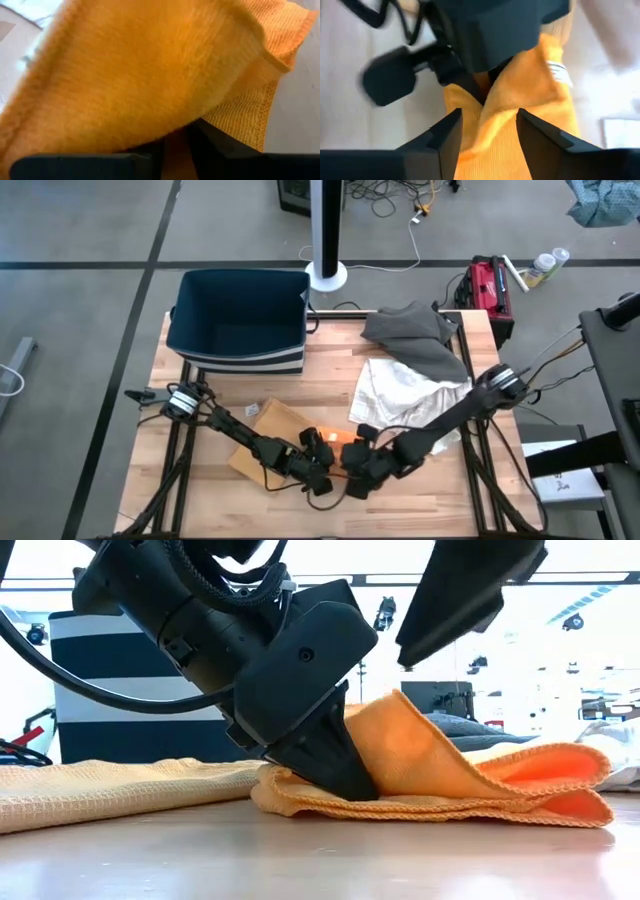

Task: Fold towel
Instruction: Fold the orange kitchen towel

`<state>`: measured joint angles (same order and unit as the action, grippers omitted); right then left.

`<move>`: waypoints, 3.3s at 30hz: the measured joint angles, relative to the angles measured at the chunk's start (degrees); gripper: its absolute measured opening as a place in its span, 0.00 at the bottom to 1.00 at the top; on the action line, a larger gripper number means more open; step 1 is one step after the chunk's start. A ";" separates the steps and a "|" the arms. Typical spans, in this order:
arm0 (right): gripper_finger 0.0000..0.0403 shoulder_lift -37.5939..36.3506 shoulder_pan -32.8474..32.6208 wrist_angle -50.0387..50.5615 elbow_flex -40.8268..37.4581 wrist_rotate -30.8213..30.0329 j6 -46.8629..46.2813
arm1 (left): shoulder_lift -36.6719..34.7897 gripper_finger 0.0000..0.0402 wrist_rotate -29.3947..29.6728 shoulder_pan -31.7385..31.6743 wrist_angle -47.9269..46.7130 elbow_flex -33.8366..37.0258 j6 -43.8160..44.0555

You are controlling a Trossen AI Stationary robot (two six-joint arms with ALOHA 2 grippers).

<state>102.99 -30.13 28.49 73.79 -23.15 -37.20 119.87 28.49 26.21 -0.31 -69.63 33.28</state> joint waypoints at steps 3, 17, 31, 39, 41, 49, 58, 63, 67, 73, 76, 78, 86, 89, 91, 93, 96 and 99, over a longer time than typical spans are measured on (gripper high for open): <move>0.49 -2.69 -0.61 5.49 -0.01 -1.52 0.35 | 0.00 0.19 1.02 0.03 0.25 0.00 -0.88; 0.49 1.05 -1.46 3.24 -9.18 2.55 -6.13 | -3.79 0.19 1.16 0.44 -1.24 0.00 -4.07; 0.49 2.55 -1.26 -6.09 -15.68 3.49 -7.38 | -11.46 0.22 7.58 5.58 -7.85 0.00 -2.65; 0.49 2.53 -1.18 -7.63 -15.79 3.39 -6.46 | -8.82 0.22 8.51 1.53 0.70 0.06 -1.76; 0.49 2.53 -1.20 -7.68 -15.79 3.35 -6.46 | -8.18 0.21 7.21 -0.55 3.63 0.07 -2.79; 0.49 2.55 -1.22 -7.80 -15.81 3.46 -6.63 | -3.76 0.19 3.18 -7.59 4.79 0.02 -6.24; 0.49 2.57 -1.20 -7.70 -15.84 3.68 -6.61 | -6.20 0.22 0.51 -5.38 -9.27 0.01 -6.48; 0.49 2.57 -1.29 -7.63 -15.90 3.78 -6.48 | -9.18 0.23 4.05 -2.74 -28.42 0.05 -4.74; 0.49 2.57 -1.33 -7.61 -15.90 3.90 -6.37 | -11.66 0.23 6.79 -1.97 -30.60 0.03 -0.44; 0.49 2.57 -1.33 -7.63 -15.92 4.01 -6.09 | -11.61 0.20 6.46 -0.43 -10.31 0.00 -8.38; 0.49 2.59 -1.33 -7.67 -15.92 4.01 -6.09 | -10.26 0.19 4.23 -1.80 -2.84 -0.11 -11.40; 0.49 2.59 -1.33 -7.78 -15.92 4.03 -6.10 | -9.18 0.19 1.70 -3.91 -2.71 -0.06 -10.97; 0.49 2.61 -1.33 -7.77 -15.92 4.04 -6.44 | -7.19 0.20 -16.05 -6.81 -5.35 0.00 -8.99; 0.49 2.61 -1.33 -7.76 -15.92 4.05 -6.55 | -7.55 0.20 -17.60 -5.28 -10.04 0.00 -8.25; 0.49 2.61 -1.33 -7.76 -15.92 4.03 -6.65 | -8.07 0.19 -19.91 -4.05 -13.45 0.02 -7.38; 0.49 2.61 -1.33 -7.76 -15.92 4.05 -6.69 | -8.84 0.19 -23.58 -2.42 -16.21 0.00 -6.27; 0.49 2.61 -1.33 -7.78 -15.92 4.04 -6.70 | -10.44 0.19 -25.63 0.14 -17.90 0.02 -4.30; 0.49 2.55 -1.33 -7.77 -15.92 4.05 -6.70 | -12.18 0.19 -24.58 2.07 -15.72 0.02 -4.05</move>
<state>105.54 -31.46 20.73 57.87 -19.09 -43.90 107.70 3.91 28.28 -16.03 -69.60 29.23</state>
